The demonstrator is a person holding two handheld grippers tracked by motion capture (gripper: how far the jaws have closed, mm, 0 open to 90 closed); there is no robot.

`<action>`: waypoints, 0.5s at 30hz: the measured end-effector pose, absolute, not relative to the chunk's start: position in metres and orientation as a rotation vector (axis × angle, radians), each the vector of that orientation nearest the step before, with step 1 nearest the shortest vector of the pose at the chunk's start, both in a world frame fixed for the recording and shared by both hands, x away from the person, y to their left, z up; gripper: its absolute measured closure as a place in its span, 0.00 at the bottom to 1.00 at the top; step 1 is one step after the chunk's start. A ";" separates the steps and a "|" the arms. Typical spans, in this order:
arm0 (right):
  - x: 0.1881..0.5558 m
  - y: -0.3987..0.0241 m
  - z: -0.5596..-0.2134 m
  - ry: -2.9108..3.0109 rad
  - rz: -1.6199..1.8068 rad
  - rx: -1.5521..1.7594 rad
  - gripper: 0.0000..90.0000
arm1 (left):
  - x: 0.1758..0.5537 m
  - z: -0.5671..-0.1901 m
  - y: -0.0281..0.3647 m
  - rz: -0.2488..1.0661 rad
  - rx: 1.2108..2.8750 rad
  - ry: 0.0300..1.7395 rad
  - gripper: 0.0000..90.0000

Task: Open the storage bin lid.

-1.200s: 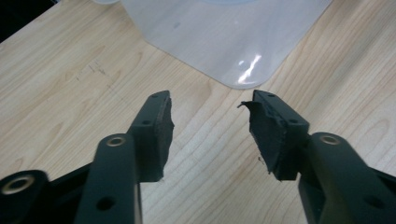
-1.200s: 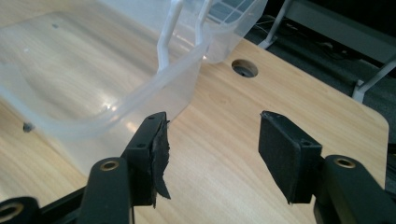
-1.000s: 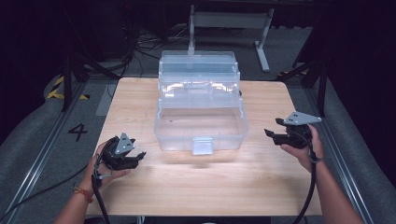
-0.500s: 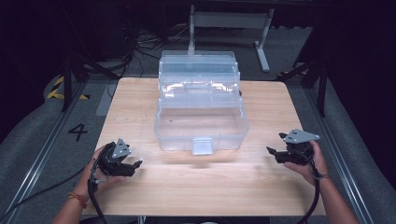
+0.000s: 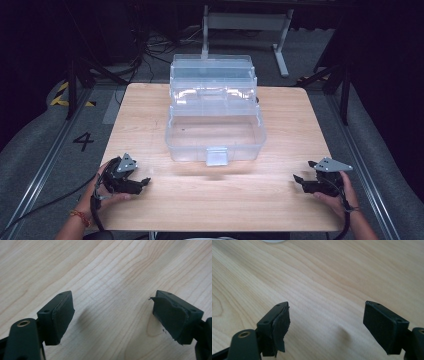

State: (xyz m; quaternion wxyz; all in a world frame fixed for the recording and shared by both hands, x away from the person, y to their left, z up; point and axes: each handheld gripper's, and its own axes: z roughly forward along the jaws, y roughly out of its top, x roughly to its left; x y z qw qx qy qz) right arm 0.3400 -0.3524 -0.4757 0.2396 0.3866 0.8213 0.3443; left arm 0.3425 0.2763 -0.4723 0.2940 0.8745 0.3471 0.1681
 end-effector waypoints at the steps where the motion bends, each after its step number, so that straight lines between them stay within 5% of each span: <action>1: 0.338 -0.355 -0.478 2.247 0.951 1.072 0.24 | 0.341 -0.474 0.278 0.423 2.307 0.944 0.20; 4: 0.335 -0.359 -0.485 2.234 0.963 1.112 0.24 | 0.342 -0.478 0.282 0.342 2.262 0.974 0.19; 15: 0.341 -0.366 -0.487 2.259 1.012 1.224 0.22 | 0.339 -0.482 0.285 0.354 2.228 0.951 0.16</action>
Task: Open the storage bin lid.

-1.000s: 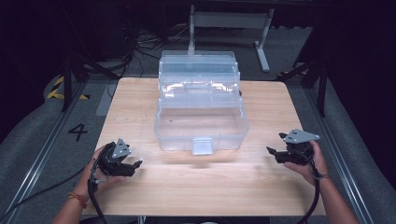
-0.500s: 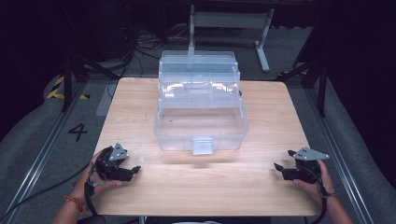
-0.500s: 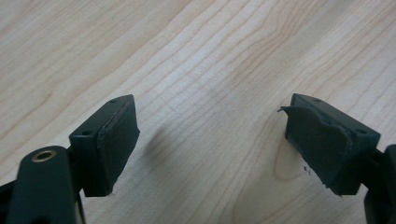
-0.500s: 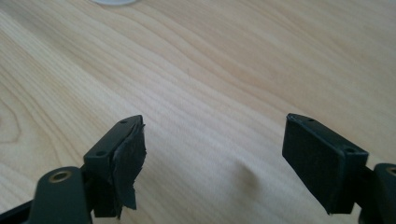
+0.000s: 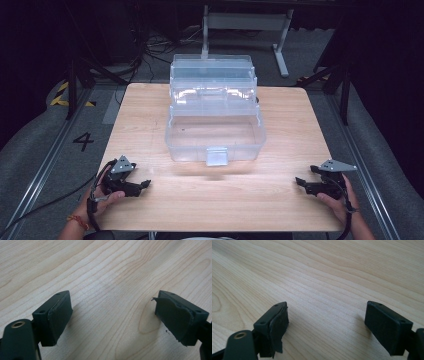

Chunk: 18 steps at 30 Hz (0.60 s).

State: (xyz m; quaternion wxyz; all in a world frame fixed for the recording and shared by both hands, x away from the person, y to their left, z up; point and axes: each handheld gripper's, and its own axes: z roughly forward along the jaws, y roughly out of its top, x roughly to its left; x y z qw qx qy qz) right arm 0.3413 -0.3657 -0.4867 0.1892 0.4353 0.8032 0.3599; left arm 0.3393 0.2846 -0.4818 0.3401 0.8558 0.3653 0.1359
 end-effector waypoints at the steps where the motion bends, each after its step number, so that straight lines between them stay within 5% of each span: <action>1: 0.341 -0.366 -0.487 2.259 1.012 1.224 0.22 | 0.339 -0.482 0.285 0.350 2.230 0.950 0.16; 18: 0.341 -0.366 -0.487 2.262 1.010 1.218 0.21 | 0.340 -0.481 0.285 0.367 2.231 0.960 0.15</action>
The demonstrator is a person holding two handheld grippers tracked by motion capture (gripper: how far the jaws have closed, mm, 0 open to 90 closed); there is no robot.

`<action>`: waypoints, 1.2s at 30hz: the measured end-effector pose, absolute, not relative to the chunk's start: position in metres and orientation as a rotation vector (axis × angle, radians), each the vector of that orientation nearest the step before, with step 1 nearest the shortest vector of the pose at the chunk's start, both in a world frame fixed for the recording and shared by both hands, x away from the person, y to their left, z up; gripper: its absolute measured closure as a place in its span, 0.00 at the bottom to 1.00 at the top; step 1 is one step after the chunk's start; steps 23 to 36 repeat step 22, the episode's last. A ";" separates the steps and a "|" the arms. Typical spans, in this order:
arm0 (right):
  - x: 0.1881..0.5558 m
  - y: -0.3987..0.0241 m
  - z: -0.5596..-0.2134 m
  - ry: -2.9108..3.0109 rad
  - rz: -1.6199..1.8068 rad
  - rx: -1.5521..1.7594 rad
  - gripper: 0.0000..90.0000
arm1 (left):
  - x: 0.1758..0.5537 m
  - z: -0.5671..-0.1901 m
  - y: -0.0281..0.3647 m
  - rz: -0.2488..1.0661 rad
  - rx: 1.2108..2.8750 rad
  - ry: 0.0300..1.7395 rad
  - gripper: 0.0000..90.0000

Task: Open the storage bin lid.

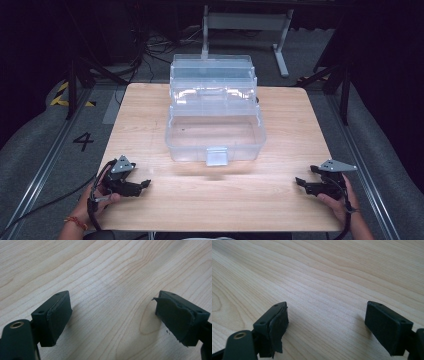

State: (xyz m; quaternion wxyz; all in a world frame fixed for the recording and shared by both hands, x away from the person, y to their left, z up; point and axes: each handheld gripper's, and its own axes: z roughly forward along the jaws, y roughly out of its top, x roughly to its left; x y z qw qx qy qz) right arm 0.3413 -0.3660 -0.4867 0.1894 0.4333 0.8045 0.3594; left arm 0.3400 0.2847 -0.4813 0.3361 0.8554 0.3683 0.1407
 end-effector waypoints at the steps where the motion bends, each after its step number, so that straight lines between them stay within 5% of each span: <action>1: 0.341 -0.366 -0.487 2.262 1.010 1.218 0.21 | 0.340 -0.481 0.285 0.370 2.232 0.959 0.15; 36: 0.341 -0.366 -0.487 2.264 1.012 1.217 0.21 | 0.341 -0.482 0.282 0.376 2.222 0.984 0.12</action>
